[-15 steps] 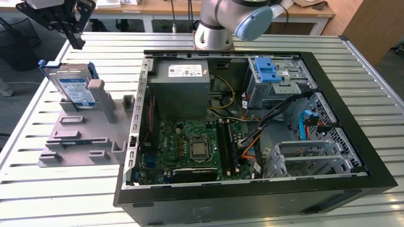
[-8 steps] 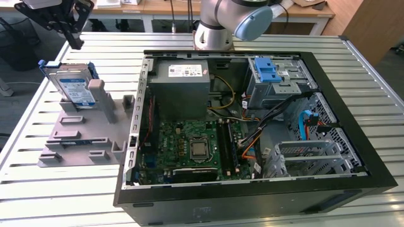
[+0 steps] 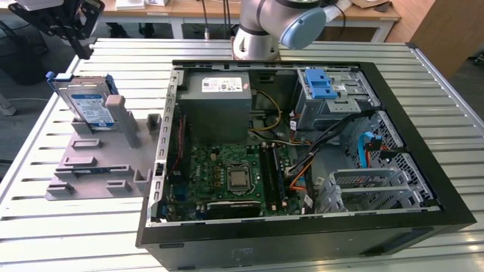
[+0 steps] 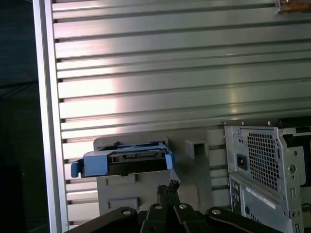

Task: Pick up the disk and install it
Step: 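Reach for the disk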

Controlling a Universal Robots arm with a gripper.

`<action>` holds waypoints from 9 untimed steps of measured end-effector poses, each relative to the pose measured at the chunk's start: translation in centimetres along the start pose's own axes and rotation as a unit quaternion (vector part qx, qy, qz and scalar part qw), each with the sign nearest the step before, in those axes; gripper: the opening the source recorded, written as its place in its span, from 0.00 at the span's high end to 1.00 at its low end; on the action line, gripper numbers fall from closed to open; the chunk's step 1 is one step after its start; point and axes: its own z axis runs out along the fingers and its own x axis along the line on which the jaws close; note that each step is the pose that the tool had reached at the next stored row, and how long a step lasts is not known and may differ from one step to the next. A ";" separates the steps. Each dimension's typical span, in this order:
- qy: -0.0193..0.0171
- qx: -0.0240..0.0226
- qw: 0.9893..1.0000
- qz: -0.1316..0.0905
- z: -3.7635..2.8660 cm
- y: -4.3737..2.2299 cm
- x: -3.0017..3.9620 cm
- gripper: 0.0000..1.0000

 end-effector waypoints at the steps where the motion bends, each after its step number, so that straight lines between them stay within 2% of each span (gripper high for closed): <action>1: 0.000 0.000 1.000 0.000 0.00 0.00 0.18 0.89; 9: 0.000 0.000 1.000 0.001 0.01 0.01 1.72 0.89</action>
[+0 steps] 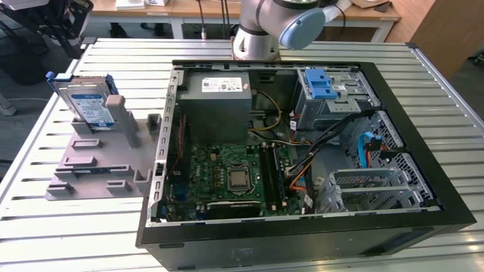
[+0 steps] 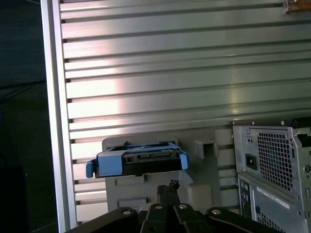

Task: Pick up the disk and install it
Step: 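Reach for the disk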

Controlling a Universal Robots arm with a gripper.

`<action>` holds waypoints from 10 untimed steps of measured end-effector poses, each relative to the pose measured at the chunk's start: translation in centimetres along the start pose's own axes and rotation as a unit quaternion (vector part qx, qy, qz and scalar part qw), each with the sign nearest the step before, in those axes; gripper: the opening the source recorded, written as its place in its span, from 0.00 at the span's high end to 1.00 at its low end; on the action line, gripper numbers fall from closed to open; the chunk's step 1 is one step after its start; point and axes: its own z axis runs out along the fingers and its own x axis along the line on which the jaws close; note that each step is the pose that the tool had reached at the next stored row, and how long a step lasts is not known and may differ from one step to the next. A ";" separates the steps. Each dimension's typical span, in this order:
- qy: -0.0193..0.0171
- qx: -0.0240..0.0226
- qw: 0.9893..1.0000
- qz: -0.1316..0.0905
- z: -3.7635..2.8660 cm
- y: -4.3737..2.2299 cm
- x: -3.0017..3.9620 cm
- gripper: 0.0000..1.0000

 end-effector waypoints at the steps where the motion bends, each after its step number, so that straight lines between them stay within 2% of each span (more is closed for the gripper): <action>1: 0.000 0.000 1.000 0.000 0.01 0.02 0.25 0.89; 4: 0.000 0.000 1.000 0.002 0.03 0.11 1.05 0.89; 10: 0.000 0.001 1.000 0.005 0.13 0.20 2.12 0.89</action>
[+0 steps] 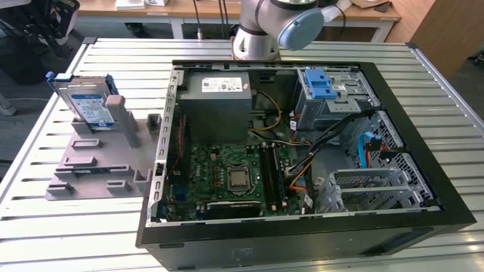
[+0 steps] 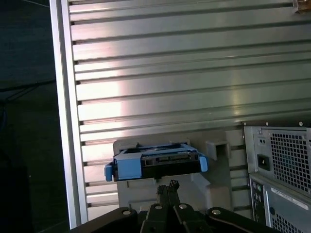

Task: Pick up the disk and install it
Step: 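Reach for the disk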

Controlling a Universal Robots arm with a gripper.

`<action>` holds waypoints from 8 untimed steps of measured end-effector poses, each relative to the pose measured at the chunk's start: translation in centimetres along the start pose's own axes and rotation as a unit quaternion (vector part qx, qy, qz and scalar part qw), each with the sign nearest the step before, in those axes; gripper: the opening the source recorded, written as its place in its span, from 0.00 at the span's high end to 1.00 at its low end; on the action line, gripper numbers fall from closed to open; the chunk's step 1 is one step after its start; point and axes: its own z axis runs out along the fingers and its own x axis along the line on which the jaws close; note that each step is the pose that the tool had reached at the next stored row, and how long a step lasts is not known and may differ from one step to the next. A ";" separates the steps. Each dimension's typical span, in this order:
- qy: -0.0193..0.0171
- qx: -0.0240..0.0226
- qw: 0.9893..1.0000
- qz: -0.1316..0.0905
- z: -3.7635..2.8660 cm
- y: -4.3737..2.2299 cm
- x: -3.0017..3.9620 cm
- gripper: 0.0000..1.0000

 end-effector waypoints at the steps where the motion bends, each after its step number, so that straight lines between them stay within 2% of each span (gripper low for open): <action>1: 0.000 0.001 1.000 0.000 0.05 -0.02 0.19 0.89; 3: -0.001 0.005 1.000 0.000 0.17 -0.03 0.35 0.89; 8: -0.001 0.006 1.000 0.000 0.17 -0.04 0.36 0.89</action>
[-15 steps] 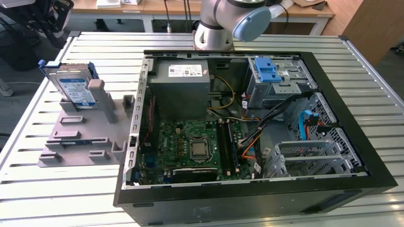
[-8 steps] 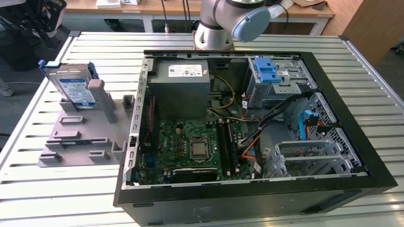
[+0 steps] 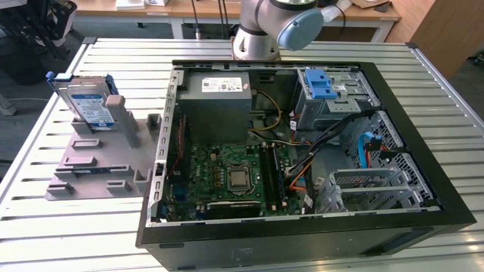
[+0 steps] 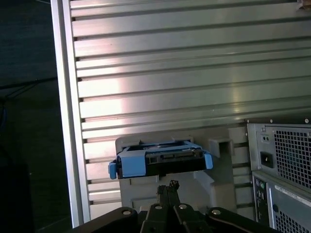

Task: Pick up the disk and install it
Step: 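Reach for the disk, then pick up the disk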

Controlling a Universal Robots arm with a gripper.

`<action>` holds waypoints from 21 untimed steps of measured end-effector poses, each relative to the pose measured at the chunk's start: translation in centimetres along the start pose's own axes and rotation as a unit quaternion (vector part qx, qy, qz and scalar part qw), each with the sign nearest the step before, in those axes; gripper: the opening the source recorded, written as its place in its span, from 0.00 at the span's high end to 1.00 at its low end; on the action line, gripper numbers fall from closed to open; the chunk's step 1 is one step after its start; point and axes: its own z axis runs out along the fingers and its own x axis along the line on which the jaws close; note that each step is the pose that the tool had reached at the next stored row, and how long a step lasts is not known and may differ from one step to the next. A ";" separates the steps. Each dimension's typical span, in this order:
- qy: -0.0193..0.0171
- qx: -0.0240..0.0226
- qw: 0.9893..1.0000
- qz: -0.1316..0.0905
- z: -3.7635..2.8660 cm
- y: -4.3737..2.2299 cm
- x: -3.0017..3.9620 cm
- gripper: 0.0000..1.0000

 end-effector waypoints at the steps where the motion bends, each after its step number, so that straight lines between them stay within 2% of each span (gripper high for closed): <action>1: 0.000 0.000 1.000 0.000 0.00 0.00 0.00 0.89; 3: 0.000 0.002 1.000 0.000 0.03 0.01 0.02 0.89; 4: -0.001 0.005 1.000 0.000 0.03 0.00 0.06 0.89; 6: -0.002 0.014 1.000 0.000 0.09 0.01 0.22 0.89; 7: -0.002 0.016 1.000 0.000 0.11 0.04 0.32 0.89; 16: -0.002 0.017 1.000 0.000 0.23 0.20 2.16 0.89; 21: -0.002 0.017 1.000 0.000 0.24 0.19 2.27 0.89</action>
